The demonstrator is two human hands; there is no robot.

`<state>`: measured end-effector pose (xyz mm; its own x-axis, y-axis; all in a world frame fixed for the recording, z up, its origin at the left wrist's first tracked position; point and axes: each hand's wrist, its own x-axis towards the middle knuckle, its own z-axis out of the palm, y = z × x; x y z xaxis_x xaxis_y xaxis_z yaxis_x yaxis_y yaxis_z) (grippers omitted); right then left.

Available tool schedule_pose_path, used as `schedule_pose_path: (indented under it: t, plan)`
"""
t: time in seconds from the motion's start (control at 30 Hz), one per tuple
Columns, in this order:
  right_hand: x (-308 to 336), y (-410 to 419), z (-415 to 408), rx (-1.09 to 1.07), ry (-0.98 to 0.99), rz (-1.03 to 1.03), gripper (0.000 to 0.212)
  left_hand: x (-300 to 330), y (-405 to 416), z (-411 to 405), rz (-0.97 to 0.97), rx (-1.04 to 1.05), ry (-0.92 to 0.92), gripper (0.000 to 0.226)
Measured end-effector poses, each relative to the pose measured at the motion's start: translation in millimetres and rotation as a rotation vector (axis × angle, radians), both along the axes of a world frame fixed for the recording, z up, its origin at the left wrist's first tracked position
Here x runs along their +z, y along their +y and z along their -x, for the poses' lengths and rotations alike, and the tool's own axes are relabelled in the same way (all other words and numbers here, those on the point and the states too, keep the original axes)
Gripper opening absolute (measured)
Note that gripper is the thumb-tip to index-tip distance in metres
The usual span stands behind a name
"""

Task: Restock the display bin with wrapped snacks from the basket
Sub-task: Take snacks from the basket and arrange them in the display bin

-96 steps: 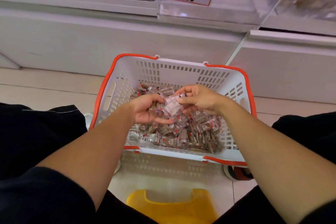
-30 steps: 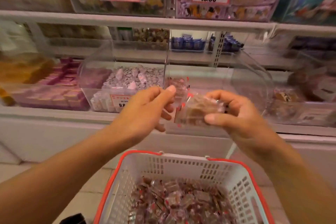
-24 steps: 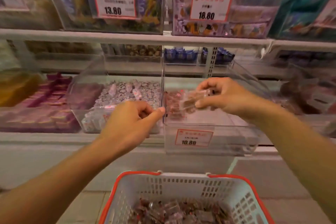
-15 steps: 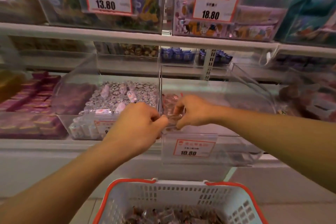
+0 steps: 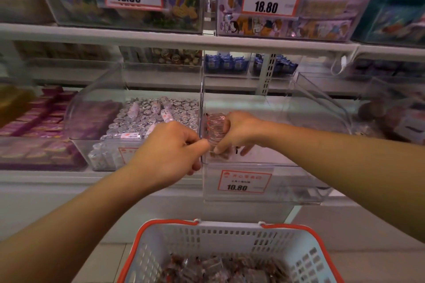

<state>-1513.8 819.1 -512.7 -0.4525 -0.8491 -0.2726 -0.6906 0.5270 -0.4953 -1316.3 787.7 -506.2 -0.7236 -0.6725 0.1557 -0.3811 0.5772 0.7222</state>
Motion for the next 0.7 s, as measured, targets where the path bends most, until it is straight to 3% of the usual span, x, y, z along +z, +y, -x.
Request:
schedule_pose_path:
  t: [0.1, 0.23, 0.33, 0.4, 0.47, 0.53, 0.57, 0.6, 0.7]
  plan:
    - [5.2, 3.7, 0.3, 0.000, 0.026, -0.005, 0.053, -1.0, 1.1, -1.3, -0.034, 0.018, 0.027, 0.040]
    - [16.9, 11.7, -3.0, 0.007, 0.039, -0.001, 0.052, -1.0, 5.9, -5.7, -0.076, 0.028, 0.069, 0.039]
    - [33.5, 29.4, -6.5, 0.079, 0.337, 0.095, 0.042, 3.4, 9.4, -10.8, -0.071, 0.040, 0.149, 0.041]
    - [38.0, 56.1, -16.9, 0.116, 0.461, 0.440, 0.023, 7.0, 10.6, -19.6, -0.170, -0.035, 0.205, 0.042]
    - [24.8, 95.9, -37.5, 0.152, 0.460, 0.965, 0.003, 7.3, 9.7, -32.0, -0.277, -0.173, 0.175, 0.036]
    - [-20.2, 132.4, -64.2, 0.124, 0.432, 1.230, 0.012, -7.5, 8.5, -38.3, -0.294, -0.233, 0.016, 0.030]
    - [-51.9, 144.6, -76.6, 0.085, 0.391, 1.204, 0.016, -23.2, 9.5, -39.7, -0.281, -0.229, -0.116, 0.028]
    - [-88.8, 152.7, -87.3, 0.060, 0.340, 1.054, 0.017, -44.2, 12.6, -41.1, -0.264, -0.226, -0.270, 0.026]
    - [-199.8, 177.6, -100.5, 0.177, -0.006, 0.084, 0.015, -123.1, 34.2, -44.3, -0.219, -0.276, -0.834, 0.022]
